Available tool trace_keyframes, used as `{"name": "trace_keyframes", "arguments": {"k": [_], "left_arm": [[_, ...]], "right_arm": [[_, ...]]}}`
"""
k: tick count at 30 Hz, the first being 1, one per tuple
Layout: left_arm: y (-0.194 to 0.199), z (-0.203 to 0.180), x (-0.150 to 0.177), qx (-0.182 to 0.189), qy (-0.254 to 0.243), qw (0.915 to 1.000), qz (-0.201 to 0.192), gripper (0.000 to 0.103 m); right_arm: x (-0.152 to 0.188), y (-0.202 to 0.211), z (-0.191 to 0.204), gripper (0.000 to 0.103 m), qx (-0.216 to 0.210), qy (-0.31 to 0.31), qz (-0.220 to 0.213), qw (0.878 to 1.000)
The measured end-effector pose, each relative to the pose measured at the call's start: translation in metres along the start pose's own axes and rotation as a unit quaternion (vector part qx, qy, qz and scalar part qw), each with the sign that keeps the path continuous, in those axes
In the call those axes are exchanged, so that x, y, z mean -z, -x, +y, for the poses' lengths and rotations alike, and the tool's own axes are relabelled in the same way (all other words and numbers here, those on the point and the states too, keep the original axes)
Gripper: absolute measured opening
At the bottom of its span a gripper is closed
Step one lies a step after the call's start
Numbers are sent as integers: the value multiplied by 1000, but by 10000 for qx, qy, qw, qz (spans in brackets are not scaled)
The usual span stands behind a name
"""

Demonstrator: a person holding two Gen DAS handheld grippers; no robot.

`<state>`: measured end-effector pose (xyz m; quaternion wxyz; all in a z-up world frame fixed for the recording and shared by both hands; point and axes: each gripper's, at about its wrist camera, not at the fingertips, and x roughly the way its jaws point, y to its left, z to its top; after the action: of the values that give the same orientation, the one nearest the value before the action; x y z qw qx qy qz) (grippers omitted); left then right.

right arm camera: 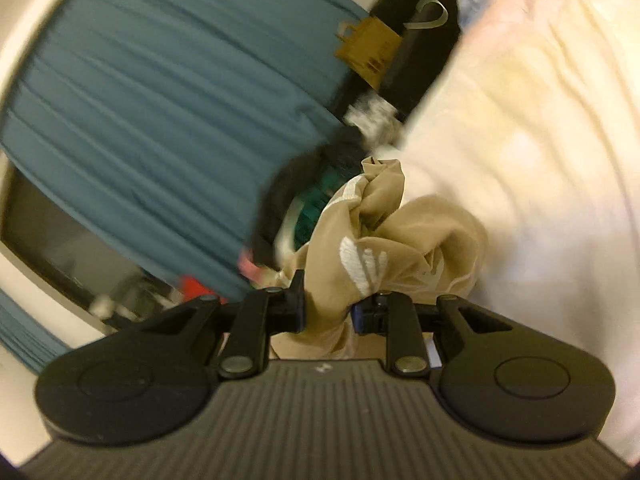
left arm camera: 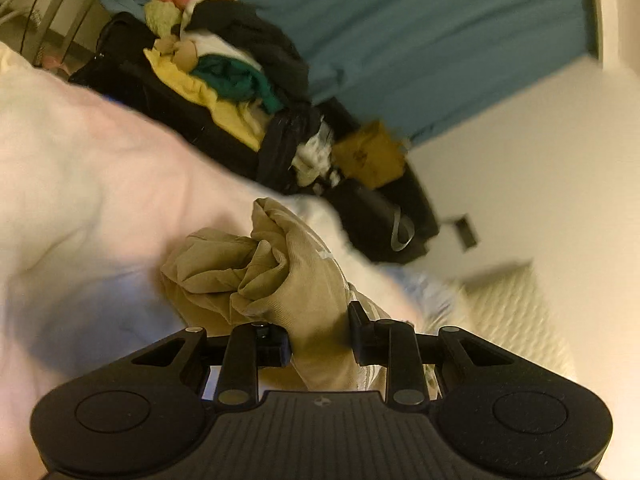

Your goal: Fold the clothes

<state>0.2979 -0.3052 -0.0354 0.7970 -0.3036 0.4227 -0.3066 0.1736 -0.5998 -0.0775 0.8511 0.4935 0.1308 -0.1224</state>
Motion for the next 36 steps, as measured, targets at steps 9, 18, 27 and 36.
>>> {"name": "trace_keyframes", "arguments": {"k": [9,18,27,36], "left_arm": [[3,63,72,-712,-1047,9902,596,43],[93,5,92,-1041,-2375,9652,347,64],[217,-74,120,-1105,-3160,9416,-371,90],[349,-107,192,-876,-3874,9093,-1240,103]], "right_arm": [[88,17,-75,25,550,-106,838,9949],[87,94,-16,26,1063,846,1115,9844],[91,195,82,41,688,2303,616,9687],[136,287,124,94,192,3109,76,9502]]}}
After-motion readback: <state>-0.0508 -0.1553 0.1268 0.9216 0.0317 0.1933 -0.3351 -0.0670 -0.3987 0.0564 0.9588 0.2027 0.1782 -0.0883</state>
